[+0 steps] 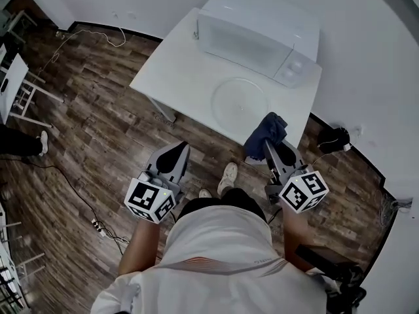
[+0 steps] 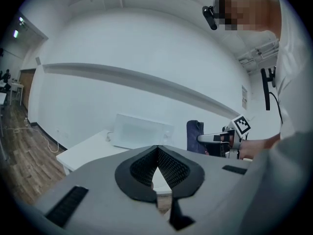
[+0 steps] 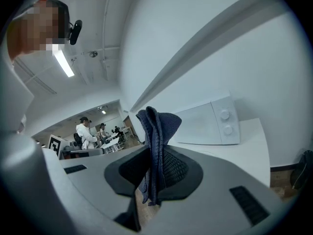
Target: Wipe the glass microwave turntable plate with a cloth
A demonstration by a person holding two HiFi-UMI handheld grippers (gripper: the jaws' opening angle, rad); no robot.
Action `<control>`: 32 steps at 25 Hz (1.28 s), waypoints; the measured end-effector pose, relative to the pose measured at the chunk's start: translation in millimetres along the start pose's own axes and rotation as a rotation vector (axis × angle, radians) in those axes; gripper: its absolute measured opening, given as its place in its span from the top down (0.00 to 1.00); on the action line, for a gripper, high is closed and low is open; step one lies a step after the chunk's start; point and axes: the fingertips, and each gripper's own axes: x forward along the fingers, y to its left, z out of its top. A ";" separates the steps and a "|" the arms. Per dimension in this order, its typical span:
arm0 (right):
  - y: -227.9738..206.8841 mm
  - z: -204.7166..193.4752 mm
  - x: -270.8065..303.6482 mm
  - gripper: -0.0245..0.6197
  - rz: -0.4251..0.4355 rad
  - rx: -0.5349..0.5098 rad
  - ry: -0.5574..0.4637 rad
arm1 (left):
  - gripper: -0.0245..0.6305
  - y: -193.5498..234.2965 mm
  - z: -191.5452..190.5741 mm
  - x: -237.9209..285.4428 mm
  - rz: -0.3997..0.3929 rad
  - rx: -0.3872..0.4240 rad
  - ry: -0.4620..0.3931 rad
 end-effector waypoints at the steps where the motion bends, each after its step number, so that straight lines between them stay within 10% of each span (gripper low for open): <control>1: -5.3 2.7 8.3 0.87 0.006 0.008 -0.002 | 0.95 3.7 0.7 5.9 0.007 0.000 0.008; 19: -129.7 31.3 88.3 0.87 0.022 0.107 0.079 | 0.95 32.2 33.0 144.4 0.073 0.032 0.019; 32: -126.7 0.7 131.7 0.87 0.000 0.220 0.153 | 0.95 70.7 22.1 175.0 0.010 -0.007 0.040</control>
